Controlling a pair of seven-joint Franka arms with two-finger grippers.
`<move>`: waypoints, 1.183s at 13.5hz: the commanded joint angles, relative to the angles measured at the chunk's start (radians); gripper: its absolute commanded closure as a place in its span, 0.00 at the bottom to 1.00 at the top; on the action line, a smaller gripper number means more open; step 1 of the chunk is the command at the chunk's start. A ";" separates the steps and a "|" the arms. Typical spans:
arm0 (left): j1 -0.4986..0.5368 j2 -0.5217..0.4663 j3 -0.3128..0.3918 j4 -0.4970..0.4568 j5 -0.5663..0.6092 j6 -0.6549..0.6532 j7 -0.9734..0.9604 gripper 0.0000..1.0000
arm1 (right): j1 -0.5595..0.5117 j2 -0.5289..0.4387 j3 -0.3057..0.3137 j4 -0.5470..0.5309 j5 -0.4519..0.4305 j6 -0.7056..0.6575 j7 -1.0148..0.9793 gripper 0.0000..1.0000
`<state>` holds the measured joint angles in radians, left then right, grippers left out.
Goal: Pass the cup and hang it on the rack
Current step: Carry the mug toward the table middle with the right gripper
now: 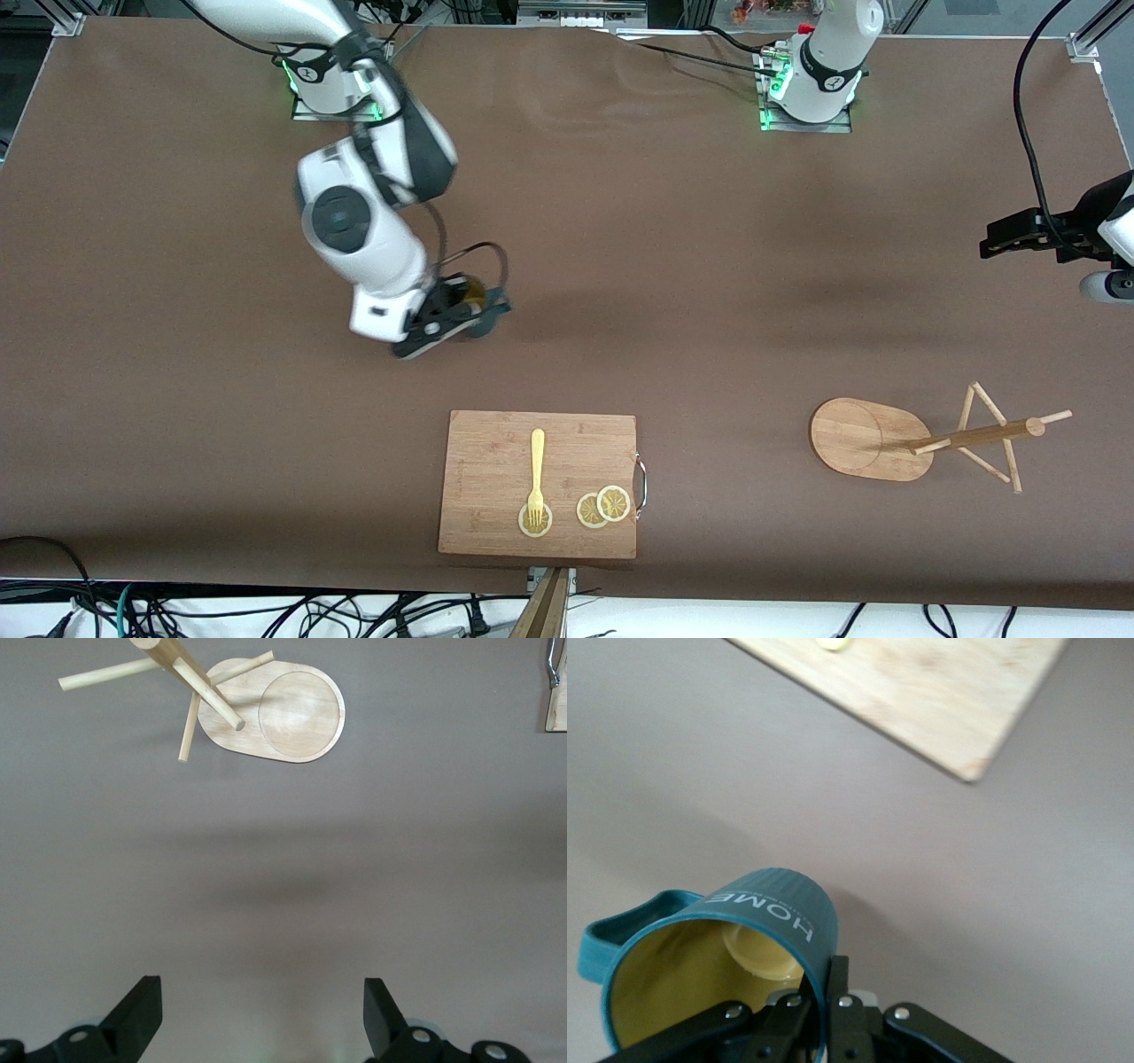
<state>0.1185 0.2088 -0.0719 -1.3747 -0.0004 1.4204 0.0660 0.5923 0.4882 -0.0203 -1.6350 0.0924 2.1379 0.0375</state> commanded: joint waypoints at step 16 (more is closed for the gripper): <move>-0.052 0.032 -0.019 0.028 0.008 -0.040 0.006 0.00 | 0.475 0.461 -0.018 0.507 -0.020 0.019 0.656 0.83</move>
<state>0.0808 0.2276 -0.0916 -1.3747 -0.0005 1.4078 0.0660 1.0542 0.9293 -0.0260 -1.1625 0.0833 2.1593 0.6651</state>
